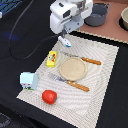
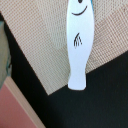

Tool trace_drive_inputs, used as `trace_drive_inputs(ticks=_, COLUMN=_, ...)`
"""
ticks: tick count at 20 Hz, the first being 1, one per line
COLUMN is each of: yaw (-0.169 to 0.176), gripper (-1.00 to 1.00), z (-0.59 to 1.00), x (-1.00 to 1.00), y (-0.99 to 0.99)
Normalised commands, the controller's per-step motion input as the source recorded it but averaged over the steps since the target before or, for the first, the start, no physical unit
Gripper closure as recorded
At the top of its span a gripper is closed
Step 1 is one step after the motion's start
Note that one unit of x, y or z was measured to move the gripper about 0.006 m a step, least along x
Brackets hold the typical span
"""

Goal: Interact with the objects in diverse but meaningful ways.

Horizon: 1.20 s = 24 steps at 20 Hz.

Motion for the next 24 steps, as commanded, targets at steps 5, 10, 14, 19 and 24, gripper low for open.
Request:
trace_drive_inputs(ticks=5, yaw=0.0, gripper=-1.0, z=-0.57, x=-0.35, y=0.16)
trace_drive_inputs(ticks=10, yaw=0.0, gripper=1.0, z=-0.59, x=-0.35, y=0.17)
trace_drive_inputs(ticks=14, yaw=-0.002, gripper=1.0, z=-0.52, x=-0.27, y=0.2)
trace_drive_inputs(ticks=19, yaw=0.0, gripper=1.0, z=-0.46, x=-0.25, y=0.19)
trace_drive_inputs(ticks=24, yaw=0.0, gripper=1.0, z=-0.33, x=-0.15, y=0.17)
